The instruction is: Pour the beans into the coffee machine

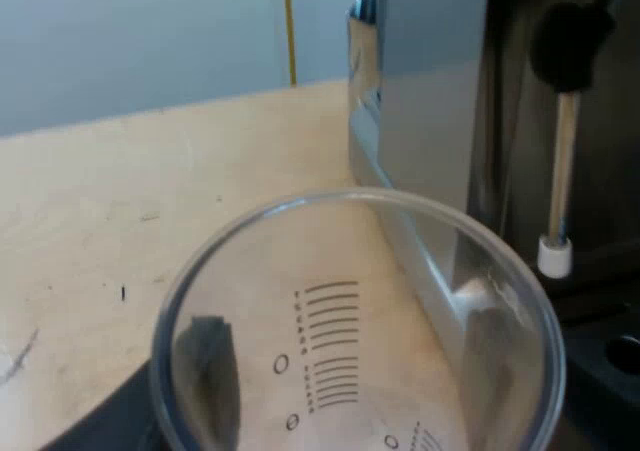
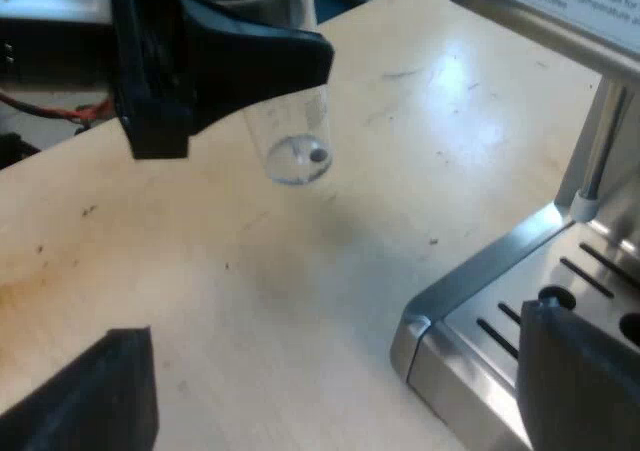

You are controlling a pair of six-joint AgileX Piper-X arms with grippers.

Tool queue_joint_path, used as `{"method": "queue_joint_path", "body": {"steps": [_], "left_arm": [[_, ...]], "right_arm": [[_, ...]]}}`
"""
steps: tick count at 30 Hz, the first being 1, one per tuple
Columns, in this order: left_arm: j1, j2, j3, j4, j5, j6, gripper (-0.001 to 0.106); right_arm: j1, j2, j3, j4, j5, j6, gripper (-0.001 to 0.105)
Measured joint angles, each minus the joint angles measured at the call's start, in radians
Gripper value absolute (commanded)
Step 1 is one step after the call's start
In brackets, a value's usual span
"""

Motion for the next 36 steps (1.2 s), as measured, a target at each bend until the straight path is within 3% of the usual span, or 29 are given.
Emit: {"method": "queue_joint_path", "body": {"steps": [5,13,21,29,36], "left_arm": [[0.000,0.076,0.000,-0.081,0.000,0.000,0.028],[0.000,0.180,0.000,-0.114,0.000,0.000,0.028],[0.000,0.340,0.000,-0.315,0.000,0.000,0.028],[0.000,0.460,0.000,-0.428,0.000,0.000,0.028],[0.000,0.487,0.000,-0.467,0.000,0.000,0.028]], "right_arm": [[0.000,0.023,0.000,-0.013,0.005,0.000,0.079],[0.000,0.073,0.000,-0.048,0.019,0.000,0.079],[0.000,0.077,0.000,-0.051,0.036,0.000,0.079],[0.000,0.077,0.000,-0.055,0.036,0.000,0.079],[0.000,0.077,0.000,-0.055,0.036,0.000,0.079]]}}
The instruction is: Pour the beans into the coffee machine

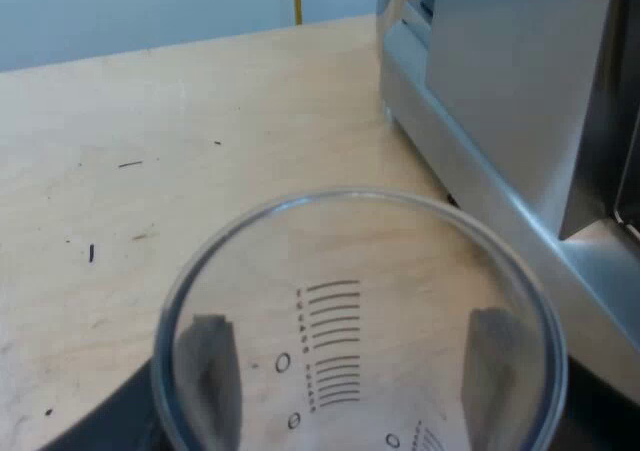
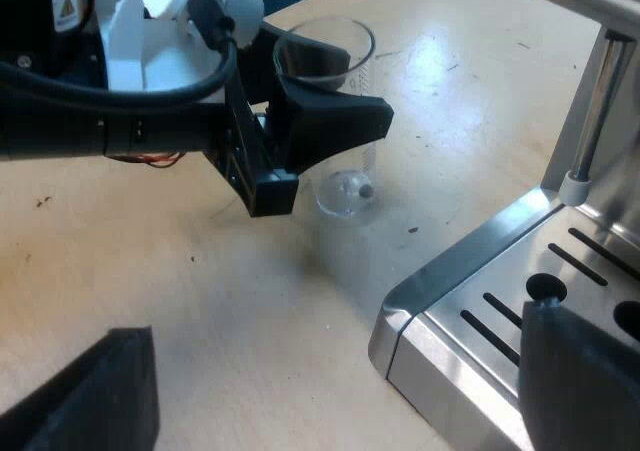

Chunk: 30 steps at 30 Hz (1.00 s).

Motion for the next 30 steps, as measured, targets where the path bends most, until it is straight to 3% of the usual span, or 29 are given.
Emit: {"method": "queue_joint_path", "body": {"steps": [1,6,14,19,25,30], "left_arm": [[0.000,0.035,0.000,-0.044,0.000,0.000,0.028],[0.000,0.049,0.000,-0.046,0.000,0.009,0.028],[0.000,0.049,0.000,-0.051,0.000,0.044,0.056],[0.000,0.049,0.000,-0.051,0.000,0.044,0.056],[0.000,0.049,0.000,-0.044,0.000,0.040,0.068],[0.000,0.049,0.000,-0.036,0.000,0.009,0.069]], "right_arm": [[0.000,0.000,0.000,0.000,0.000,0.000,0.079],[0.000,0.000,0.000,0.000,0.000,0.000,0.079],[0.000,0.000,0.000,0.000,0.000,0.000,0.079],[0.000,0.000,0.000,0.000,0.000,0.000,0.079],[0.000,0.000,0.000,0.000,0.000,0.025,0.079],[0.000,0.000,0.000,0.000,0.000,0.029,0.079]]}}
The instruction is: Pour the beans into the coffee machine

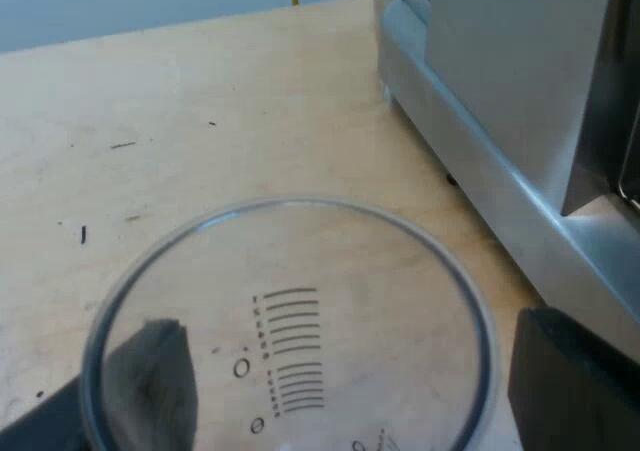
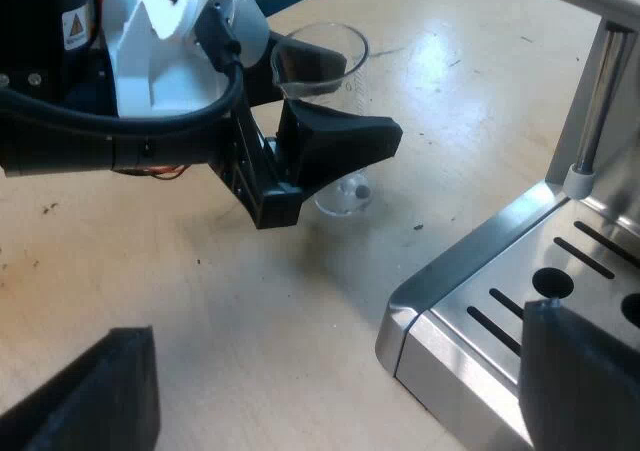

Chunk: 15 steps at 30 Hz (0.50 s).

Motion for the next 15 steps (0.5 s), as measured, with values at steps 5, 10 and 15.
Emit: {"method": "queue_joint_path", "body": {"steps": [5,10,15], "left_arm": [[0.000,0.000,0.000,-0.001,0.000,-0.002,0.069],[0.000,0.000,0.000,-0.001,0.000,-0.007,0.069],[0.000,0.025,0.000,-0.001,0.000,-0.008,0.069]], "right_arm": [[0.000,0.000,0.000,0.000,0.000,0.000,0.079],[0.000,0.000,0.000,0.000,0.000,0.015,0.079],[0.000,0.000,0.000,0.000,0.000,0.017,0.079]]}}
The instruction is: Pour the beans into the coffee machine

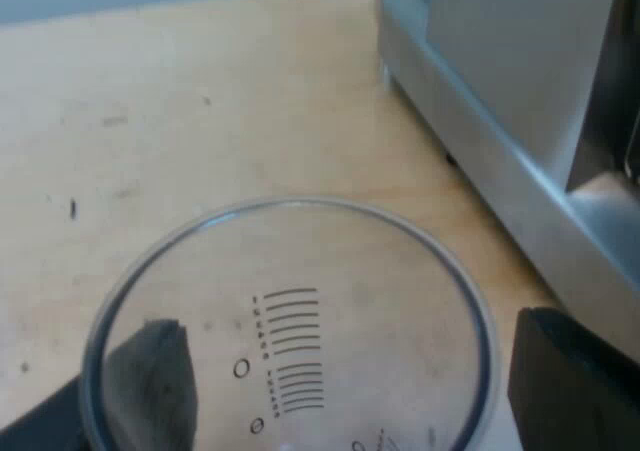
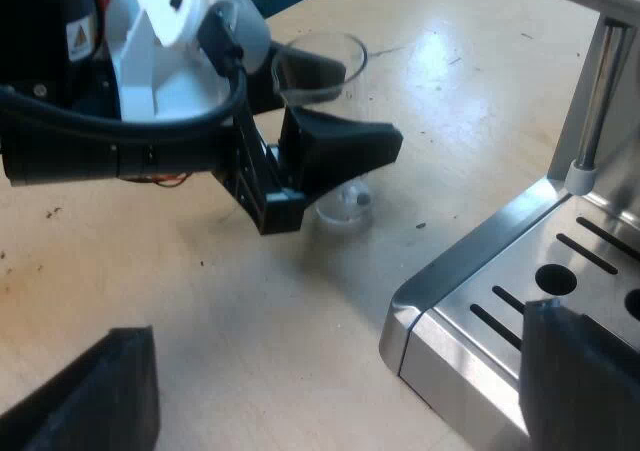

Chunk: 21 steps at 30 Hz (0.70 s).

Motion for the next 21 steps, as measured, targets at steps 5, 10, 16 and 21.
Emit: {"method": "queue_joint_path", "body": {"steps": [5,10,16,21], "left_arm": [[0.000,0.024,0.000,0.007,0.000,-0.003,0.069],[0.000,0.024,-0.001,0.034,0.000,-0.025,0.069],[0.000,0.024,-0.002,0.064,-0.008,-0.068,0.069],[0.000,-0.016,-0.002,0.205,-0.027,-0.089,0.069]], "right_arm": [[0.000,0.000,0.000,0.000,0.000,0.000,0.079],[0.000,0.000,0.000,0.000,0.000,0.000,0.079],[0.000,0.000,0.000,0.000,0.000,0.000,0.079],[0.000,0.000,0.000,0.000,0.000,0.000,0.079]]}}
